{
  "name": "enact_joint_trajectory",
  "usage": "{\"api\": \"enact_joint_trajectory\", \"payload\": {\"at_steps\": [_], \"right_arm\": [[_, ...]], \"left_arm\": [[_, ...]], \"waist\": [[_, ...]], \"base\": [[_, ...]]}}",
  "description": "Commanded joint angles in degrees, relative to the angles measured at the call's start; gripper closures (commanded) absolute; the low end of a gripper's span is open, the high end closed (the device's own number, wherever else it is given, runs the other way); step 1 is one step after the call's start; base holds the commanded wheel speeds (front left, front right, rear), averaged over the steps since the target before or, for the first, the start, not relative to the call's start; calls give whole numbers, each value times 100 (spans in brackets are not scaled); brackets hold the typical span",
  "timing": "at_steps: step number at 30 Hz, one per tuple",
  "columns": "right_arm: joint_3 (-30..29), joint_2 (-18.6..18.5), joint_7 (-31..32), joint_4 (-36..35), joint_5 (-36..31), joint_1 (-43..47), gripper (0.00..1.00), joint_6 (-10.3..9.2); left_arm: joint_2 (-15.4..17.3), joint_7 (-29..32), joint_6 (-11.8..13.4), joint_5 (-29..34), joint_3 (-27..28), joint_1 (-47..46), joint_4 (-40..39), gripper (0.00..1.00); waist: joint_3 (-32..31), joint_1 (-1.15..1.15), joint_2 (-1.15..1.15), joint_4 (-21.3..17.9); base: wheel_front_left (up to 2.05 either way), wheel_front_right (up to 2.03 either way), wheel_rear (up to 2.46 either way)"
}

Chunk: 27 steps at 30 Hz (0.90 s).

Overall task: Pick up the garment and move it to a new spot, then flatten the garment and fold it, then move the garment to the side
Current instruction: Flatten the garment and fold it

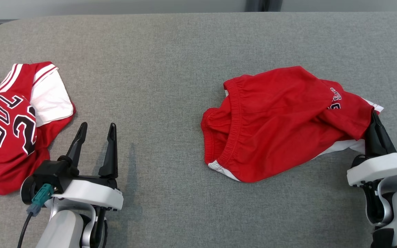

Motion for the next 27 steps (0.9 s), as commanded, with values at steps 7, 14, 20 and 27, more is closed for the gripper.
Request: {"api": "enact_joint_trajectory", "payload": {"at_steps": [7, 14, 20, 27], "right_arm": [[-148, -127, -297, 792, -175, -606, 100, 1], [-87, -170, -593, 1080, -301, -652, 0, 1], [108, -146, -745, 560, -515, -230, 0, 1], [333, -98, -608, -260, -681, 426, 0, 1]], "left_arm": [[0, -16, -17, 11, 6, -145, -35, 0], [-28, -22, -3, 10, 18, -109, -2, 0], [-5, -24, 10, 22, 44, 28, 34, 0], [52, -26, 36, 46, 43, 227, 43, 0]], "waist": [[136, 0, 0, 72], [71, 0, 0, 37], [-154, 0, 0, -66], [-472, 0, 0, -175]], "base": [[0, 0, 0], [0, 0, 0], [0, 0, 0], [0, 0, 0]]}}
